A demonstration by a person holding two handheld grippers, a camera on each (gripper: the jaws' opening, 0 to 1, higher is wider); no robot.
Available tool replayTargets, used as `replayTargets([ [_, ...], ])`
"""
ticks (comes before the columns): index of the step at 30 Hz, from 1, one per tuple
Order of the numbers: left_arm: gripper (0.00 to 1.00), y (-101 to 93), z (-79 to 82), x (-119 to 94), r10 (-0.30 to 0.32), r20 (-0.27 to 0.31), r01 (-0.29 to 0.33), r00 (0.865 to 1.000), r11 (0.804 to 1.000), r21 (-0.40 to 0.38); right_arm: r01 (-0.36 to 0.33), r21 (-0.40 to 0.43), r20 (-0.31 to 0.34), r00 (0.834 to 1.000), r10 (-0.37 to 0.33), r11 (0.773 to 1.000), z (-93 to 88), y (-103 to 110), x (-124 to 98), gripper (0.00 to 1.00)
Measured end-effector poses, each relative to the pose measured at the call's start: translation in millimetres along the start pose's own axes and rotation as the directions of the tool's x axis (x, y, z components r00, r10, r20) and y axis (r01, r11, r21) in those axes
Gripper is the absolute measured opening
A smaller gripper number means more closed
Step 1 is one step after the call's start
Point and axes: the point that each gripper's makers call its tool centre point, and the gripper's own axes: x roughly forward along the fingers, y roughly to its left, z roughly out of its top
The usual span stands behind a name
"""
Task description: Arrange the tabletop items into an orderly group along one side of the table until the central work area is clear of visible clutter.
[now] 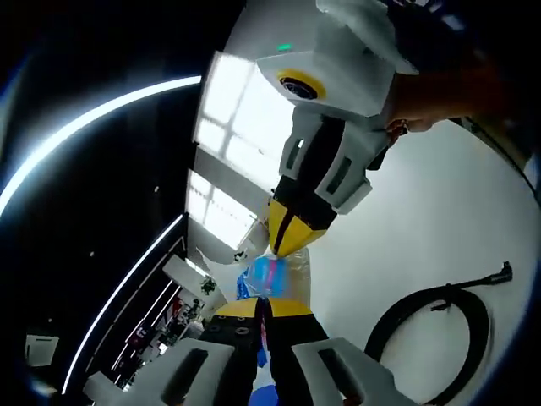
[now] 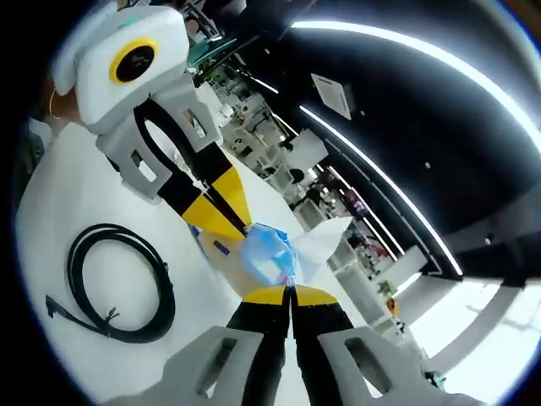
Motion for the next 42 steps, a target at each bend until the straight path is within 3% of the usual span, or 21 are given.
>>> replayTargets([
  [5, 0.00, -16.6, 3.5, 11, -0.045, 0.006, 0.045, 0.999, 0.999, -0.023, 0.001, 0.027, -0.027, 1.000, 0.000, 1.000, -19.8, 1, -7, 0.00],
  [22, 0.05, -41.4, 3.0, 24, -0.116, 0.010, 0.116, 0.993, 0.989, -0.095, -0.014, 0.065, -0.060, 0.998, 0.018, 0.998, -46.2, 5, -9, 0.00],
  [25, 0.06, -48.2, 1.7, 24, -0.148, 0.015, 0.148, 0.989, 0.981, -0.125, -0.013, 0.088, -0.076, 0.997, 0.020, 0.996, -58.0, 5, -11, 0.00],
  [32, 0.06, -45.1, -2.1, 13, -0.161, 0.041, 0.167, 0.986, 0.960, -0.226, -0.008, 0.131, -0.082, 0.996, 0.018, 0.991, -69.5, 4, -14, 0.00],
  [36, 0.06, -39.2, -6.0, 9, -0.148, 0.043, 0.154, 0.988, 0.956, -0.251, -0.015, 0.144, -0.082, 0.996, 0.027, 0.989, -76.9, 5, -17, 0.00],
  [42, 0.07, -27.5, -20.2, -13, -0.113, 0.041, 0.121, 0.993, 0.941, -0.317, -0.032, 0.167, -0.095, 0.994, 0.049, 0.985, -95.0, 8, -22, 0.00],
])
